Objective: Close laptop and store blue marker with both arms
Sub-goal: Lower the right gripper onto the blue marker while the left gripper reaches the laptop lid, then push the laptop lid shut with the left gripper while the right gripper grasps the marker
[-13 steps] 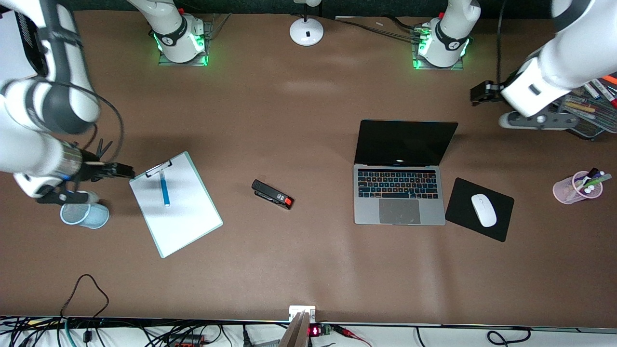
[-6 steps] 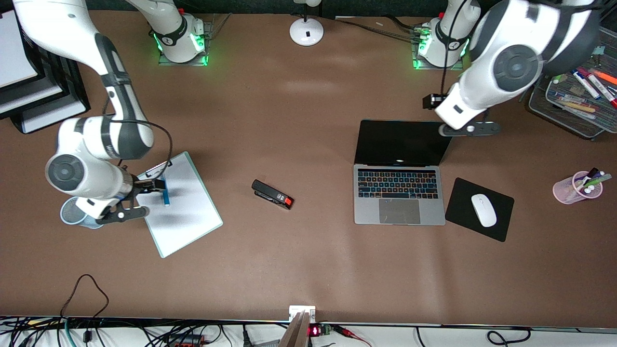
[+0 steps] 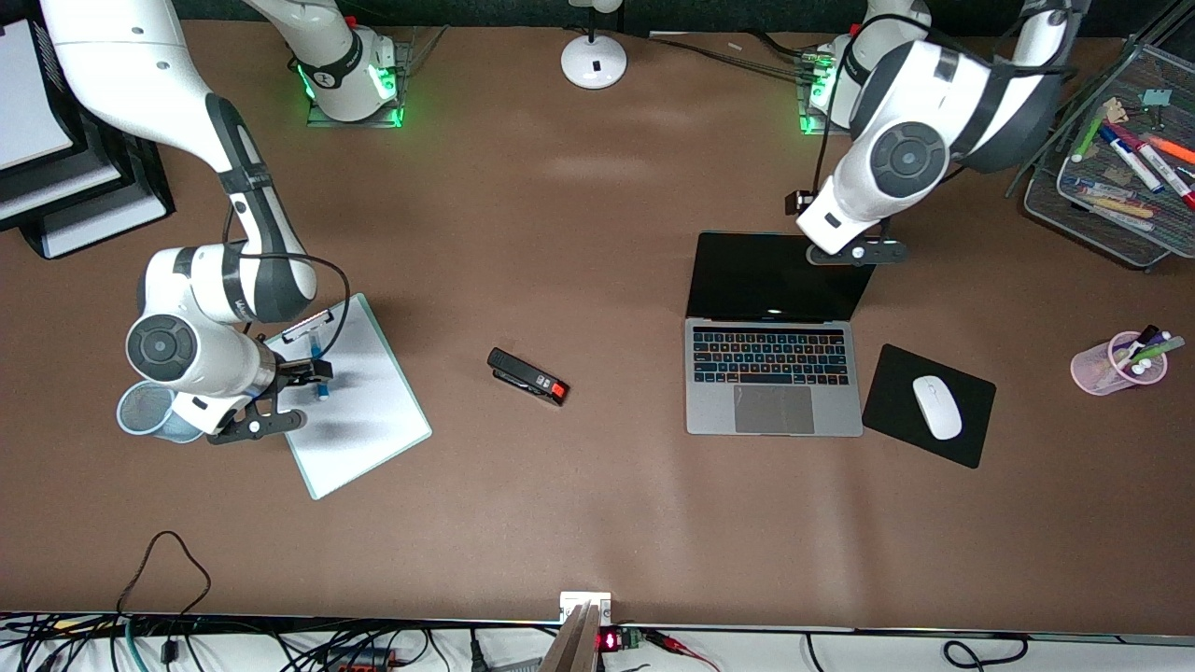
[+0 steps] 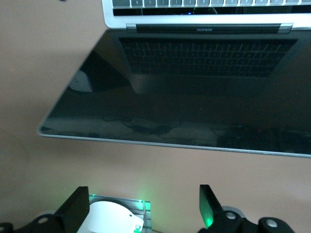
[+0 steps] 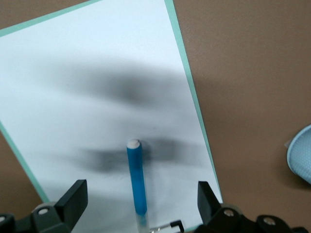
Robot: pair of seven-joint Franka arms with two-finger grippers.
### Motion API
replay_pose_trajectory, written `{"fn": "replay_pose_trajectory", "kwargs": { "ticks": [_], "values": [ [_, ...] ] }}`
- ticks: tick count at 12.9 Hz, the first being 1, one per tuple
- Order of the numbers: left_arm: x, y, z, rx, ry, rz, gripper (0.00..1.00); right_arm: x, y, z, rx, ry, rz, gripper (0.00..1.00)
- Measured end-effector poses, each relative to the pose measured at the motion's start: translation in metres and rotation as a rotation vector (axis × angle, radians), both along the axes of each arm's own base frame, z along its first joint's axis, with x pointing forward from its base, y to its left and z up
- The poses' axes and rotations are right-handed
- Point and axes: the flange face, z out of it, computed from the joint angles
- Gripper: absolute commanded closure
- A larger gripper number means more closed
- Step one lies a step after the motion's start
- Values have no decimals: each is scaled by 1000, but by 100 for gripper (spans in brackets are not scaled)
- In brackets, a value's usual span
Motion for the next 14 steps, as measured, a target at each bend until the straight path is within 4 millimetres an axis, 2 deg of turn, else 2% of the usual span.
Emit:
{"fn": "replay_pose_trajectory", "kwargs": {
  "ticks": [3,6,7,9,10,11,14],
  "values": [
    [-7,-2,-19,1,2,-1,0,2,1,-17,12,-10,22,11],
    [-2,-4,-26,-18,-33,2,0,1,0,-27,32,2,18,15],
    [2,-5,-30,-28,-45,4,0,1,0,-30,33,5,18,20],
    [15,-6,-35,-49,-62,13,0,1,0,-33,34,10,20,22],
    [24,-6,-31,-58,-69,21,0,1,0,-34,34,11,22,23],
    [35,-6,-27,-70,-85,29,0,1,0,-36,34,10,22,28],
    [70,-2,-19,-106,-114,62,0,0,-1,-40,34,11,23,31]
  ]
}}
